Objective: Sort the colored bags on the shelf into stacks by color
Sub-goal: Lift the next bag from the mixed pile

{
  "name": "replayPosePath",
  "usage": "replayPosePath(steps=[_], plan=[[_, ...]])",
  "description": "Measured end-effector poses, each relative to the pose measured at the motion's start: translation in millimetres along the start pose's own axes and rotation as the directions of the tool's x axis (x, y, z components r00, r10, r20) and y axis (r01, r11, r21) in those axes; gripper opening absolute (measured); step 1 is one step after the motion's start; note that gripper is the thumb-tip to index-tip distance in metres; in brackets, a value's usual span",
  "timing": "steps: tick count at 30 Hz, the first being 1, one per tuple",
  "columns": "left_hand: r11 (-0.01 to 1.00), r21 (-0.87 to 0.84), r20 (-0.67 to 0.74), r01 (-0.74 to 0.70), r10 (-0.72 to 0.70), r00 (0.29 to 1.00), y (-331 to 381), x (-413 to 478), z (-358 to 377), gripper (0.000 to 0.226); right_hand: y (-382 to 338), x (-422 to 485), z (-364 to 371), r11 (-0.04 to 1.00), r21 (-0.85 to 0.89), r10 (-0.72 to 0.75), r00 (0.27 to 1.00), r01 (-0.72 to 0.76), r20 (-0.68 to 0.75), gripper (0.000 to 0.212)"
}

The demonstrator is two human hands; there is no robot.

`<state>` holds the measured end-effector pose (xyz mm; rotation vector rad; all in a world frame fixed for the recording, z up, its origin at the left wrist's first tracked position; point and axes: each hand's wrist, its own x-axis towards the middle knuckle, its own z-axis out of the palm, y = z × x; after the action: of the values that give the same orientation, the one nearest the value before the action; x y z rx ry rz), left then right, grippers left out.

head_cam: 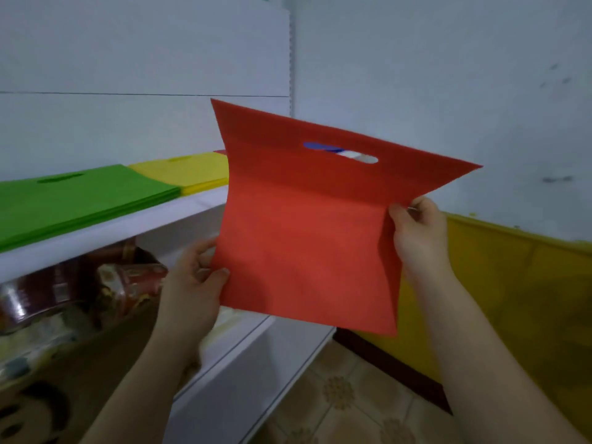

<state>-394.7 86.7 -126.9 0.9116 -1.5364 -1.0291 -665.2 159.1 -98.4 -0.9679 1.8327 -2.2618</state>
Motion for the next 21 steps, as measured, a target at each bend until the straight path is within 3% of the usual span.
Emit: replayPosePath(steps=[6,8,11,16,21], plan=[[0.997,0.043,0.115,0.058,-0.063,0.991,-8.9,2.8,79.3,0.041,38.1,41.0,-64.5,0.974,-0.213,-0.071,0.996,0.081,0.053,0.011],[0.995,0.055,0.14,0.083,-0.09,0.986,-13.2,5.2,95.5,0.04,52.4,55.1,-74.4,0.984,-0.17,0.057,0.997,-0.049,0.045,0.006],[0.987,0.07,0.193,0.142,-0.153,0.969,-24.6,15.4,111.7,0.04,74.9,77.0,-75.4,0.958,-0.178,0.235,0.972,-0.226,0.031,0.021],[0.972,0.098,0.26,0.212,-0.231,0.938,-46.4,44.8,132.2,0.043,118.5,110.2,-64.2,0.839,-0.403,0.411,0.911,-0.366,0.028,0.016],[0.971,0.093,0.292,0.22,-0.238,0.926,-63.9,93.6,156.3,0.044,149.7,149.9,-42.1,0.783,-0.425,0.49,0.871,-0.455,-0.03,0.018]])
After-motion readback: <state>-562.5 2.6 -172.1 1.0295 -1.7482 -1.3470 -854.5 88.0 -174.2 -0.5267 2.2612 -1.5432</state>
